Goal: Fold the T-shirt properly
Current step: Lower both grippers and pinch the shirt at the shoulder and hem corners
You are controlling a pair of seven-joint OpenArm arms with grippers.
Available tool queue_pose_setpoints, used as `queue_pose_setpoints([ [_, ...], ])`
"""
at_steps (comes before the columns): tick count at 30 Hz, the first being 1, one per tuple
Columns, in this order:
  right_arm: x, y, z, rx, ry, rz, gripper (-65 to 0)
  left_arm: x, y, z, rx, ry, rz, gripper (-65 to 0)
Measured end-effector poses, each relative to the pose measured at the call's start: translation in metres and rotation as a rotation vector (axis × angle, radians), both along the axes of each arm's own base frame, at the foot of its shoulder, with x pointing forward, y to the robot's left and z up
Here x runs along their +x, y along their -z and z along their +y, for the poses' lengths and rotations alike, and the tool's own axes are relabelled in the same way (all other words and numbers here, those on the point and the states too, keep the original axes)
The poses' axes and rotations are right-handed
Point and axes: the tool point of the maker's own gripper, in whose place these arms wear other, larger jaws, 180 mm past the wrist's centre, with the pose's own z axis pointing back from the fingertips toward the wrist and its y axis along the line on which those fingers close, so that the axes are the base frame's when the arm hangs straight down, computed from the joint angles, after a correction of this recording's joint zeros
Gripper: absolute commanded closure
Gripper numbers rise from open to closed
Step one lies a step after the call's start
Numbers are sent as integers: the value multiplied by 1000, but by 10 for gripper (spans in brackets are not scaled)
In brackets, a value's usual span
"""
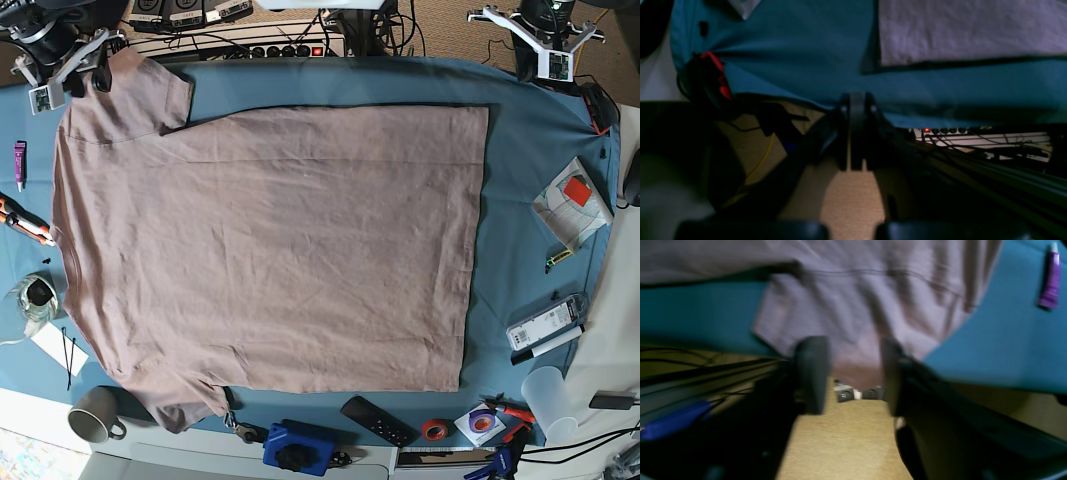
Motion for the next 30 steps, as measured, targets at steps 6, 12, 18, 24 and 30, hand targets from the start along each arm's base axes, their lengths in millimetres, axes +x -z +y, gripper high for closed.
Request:
queue_pose_setpoints([
  [6,-3,3,-12,-64,11,43,-303,0,0,0,0,1,0,0],
  [12,16,-10,-51,12,158,-93,-301,0,0,0,1,1,0,0],
  [18,0,21,-90,219,278,-35,-301,0,0,0,3,3,4,0],
  [24,3,41,-98,444,323,-50,-301,0,0,0,1,1,3,0],
  [30,6,52,-89,584,346,-48,-301,0,0,0,2,2,3,0],
])
